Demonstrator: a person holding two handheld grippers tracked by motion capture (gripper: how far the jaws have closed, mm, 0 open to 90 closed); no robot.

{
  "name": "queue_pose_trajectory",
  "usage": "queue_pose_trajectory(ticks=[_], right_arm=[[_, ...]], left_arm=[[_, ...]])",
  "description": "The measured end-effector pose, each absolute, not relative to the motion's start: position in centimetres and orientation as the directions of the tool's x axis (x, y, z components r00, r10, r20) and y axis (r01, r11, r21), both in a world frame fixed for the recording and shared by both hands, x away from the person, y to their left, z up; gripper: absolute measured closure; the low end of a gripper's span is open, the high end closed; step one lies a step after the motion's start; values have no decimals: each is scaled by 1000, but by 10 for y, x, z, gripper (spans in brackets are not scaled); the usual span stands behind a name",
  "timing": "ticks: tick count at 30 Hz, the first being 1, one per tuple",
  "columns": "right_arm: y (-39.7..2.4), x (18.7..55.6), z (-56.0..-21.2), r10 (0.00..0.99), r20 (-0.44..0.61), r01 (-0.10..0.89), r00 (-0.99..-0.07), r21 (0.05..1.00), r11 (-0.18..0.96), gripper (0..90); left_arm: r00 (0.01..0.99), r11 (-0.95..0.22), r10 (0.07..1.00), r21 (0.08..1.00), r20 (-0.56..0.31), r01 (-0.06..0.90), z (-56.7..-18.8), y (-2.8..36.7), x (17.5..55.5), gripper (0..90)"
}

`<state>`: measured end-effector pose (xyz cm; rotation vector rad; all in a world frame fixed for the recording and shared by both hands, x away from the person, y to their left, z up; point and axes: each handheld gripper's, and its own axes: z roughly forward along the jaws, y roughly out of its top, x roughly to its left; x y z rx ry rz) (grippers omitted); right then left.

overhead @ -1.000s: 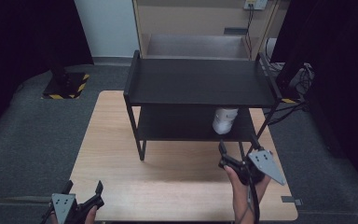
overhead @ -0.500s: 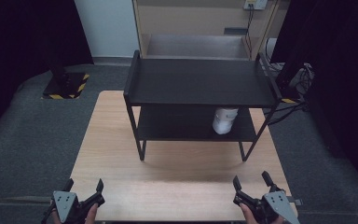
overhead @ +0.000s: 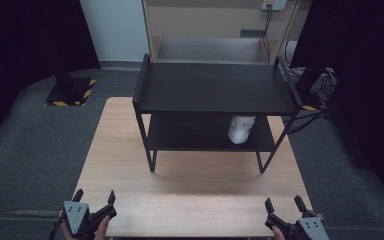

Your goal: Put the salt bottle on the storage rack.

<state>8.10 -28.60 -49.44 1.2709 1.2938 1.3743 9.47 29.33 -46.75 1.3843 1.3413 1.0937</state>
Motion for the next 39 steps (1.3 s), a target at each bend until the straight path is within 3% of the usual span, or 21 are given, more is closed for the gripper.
queue_pose_trajectory(ticks=[39], right_arm=[[-289, 85, -516, 975, 176, 93, -139, 982, -164, 37]], left_arm=[[9, -38, 999, 974, 37, 226, -468, 294, 90, 14]])
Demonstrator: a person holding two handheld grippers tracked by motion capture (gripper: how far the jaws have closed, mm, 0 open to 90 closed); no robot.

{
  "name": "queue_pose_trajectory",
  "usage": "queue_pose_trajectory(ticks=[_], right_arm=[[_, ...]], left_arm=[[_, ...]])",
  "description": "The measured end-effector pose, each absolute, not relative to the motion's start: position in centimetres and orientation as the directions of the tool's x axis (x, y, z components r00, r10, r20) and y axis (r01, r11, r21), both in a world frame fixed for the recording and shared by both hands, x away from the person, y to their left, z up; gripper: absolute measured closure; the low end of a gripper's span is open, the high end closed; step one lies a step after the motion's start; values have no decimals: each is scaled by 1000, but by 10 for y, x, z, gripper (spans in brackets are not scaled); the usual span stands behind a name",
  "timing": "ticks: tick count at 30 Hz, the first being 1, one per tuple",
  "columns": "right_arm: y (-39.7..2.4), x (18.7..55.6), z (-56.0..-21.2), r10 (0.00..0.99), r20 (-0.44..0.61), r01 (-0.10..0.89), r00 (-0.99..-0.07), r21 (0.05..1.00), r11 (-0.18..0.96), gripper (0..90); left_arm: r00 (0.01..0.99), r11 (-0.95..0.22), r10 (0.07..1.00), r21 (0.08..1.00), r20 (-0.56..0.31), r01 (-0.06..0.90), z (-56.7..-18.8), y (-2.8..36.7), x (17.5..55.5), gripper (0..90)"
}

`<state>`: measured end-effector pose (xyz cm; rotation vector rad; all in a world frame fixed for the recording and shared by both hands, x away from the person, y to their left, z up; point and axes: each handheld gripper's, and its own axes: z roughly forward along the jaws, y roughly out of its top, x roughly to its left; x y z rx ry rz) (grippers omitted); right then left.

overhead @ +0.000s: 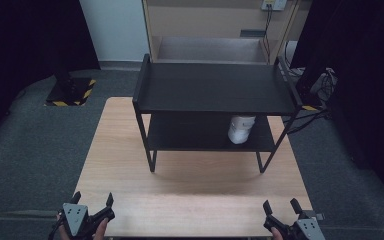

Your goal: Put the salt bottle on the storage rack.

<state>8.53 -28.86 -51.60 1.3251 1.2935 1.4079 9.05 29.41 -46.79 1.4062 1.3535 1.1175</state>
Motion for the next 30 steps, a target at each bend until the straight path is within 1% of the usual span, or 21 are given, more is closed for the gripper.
queue_pose_trajectory(ticks=[26, 30], right_arm=[[-290, 87, -521, 972, 189, 114, -139, 978, -174, 36], [-291, 80, -519, 969, 199, 91, -144, 978, -187, 36]], left_arm=[[10, -40, 999, 972, 39, 231, -468, 294, 91, 15], [14, -49, 999, 974, 47, 220, -468, 295, 88, 15]])
